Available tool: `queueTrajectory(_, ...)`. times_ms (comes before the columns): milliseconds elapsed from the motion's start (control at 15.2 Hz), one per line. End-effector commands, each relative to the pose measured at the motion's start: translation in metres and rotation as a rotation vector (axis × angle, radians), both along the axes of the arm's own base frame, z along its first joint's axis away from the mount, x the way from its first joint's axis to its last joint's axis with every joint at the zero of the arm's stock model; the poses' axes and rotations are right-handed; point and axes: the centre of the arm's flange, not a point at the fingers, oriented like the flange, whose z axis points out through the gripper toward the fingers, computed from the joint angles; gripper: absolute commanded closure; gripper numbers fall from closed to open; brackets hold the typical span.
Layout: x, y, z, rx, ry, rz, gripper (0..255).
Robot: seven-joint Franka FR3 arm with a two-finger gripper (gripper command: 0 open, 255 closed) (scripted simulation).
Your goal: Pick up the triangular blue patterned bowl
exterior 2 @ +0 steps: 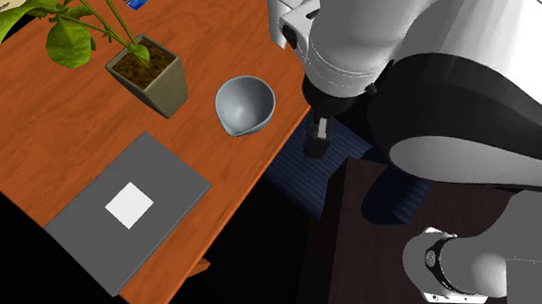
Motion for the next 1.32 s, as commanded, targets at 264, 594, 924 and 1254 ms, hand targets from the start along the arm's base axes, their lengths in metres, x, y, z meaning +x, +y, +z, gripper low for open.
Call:
queueTrajectory(264, 0.04, -0.061, -0.041, 0.038, -0.009, 0.021, 0)
queueTrajectory(594, 0.074, -0.108, -0.078, 0.07, -0.017, 0.038, 0)
queueTrajectory(924, 0.109, -0.154, -0.117, 0.103, -0.024, 0.054, 0)
queueTrajectory(1254, 0.145, -0.197, -0.156, 0.135, -0.031, 0.071, 0)
